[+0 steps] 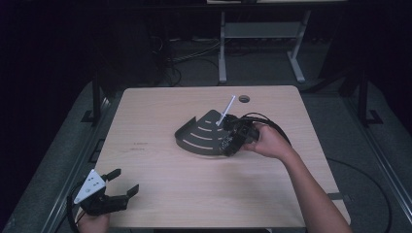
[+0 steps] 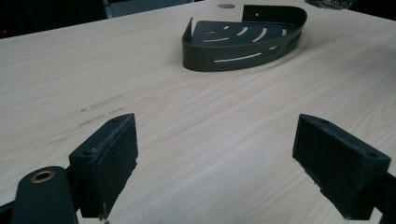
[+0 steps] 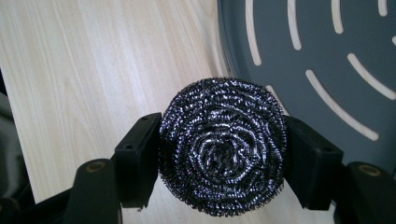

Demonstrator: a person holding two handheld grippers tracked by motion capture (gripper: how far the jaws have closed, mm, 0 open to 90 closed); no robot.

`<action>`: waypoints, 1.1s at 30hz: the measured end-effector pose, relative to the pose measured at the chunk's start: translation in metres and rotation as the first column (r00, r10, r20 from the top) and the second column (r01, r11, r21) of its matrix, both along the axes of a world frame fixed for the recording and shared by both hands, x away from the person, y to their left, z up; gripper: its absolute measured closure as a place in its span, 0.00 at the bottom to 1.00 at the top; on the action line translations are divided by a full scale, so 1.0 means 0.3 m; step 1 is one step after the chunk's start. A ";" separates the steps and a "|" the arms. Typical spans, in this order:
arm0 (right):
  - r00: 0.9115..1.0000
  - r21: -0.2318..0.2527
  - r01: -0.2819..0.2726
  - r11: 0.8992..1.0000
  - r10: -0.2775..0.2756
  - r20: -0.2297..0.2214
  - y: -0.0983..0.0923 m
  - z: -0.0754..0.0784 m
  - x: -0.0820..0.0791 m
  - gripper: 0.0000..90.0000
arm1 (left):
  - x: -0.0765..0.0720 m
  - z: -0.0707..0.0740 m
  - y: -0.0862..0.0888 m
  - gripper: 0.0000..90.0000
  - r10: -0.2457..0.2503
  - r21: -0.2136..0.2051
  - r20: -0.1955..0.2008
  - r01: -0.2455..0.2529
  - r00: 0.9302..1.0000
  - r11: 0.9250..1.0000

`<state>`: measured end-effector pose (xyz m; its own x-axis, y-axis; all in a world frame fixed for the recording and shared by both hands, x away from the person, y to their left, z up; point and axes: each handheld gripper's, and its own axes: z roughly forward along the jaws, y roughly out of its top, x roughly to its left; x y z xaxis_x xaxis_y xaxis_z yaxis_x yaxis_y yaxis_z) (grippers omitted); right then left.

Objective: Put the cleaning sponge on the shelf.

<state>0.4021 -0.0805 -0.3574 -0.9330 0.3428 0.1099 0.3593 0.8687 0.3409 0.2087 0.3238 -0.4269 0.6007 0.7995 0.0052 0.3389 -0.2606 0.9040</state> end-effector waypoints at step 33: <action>0.999 -0.021 0.023 1.000 -0.024 -0.029 0.062 -0.010 0.132 0.37 | 0.000 0.000 0.006 0.15 0.003 -0.005 -0.001 -0.003 1.000 1.000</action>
<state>0.4415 -0.0619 -0.3605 -0.9212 0.3669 0.1293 0.3890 0.8669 0.3117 0.2086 0.3258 -0.4270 0.5983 0.8012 0.0003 0.3407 -0.2548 0.9050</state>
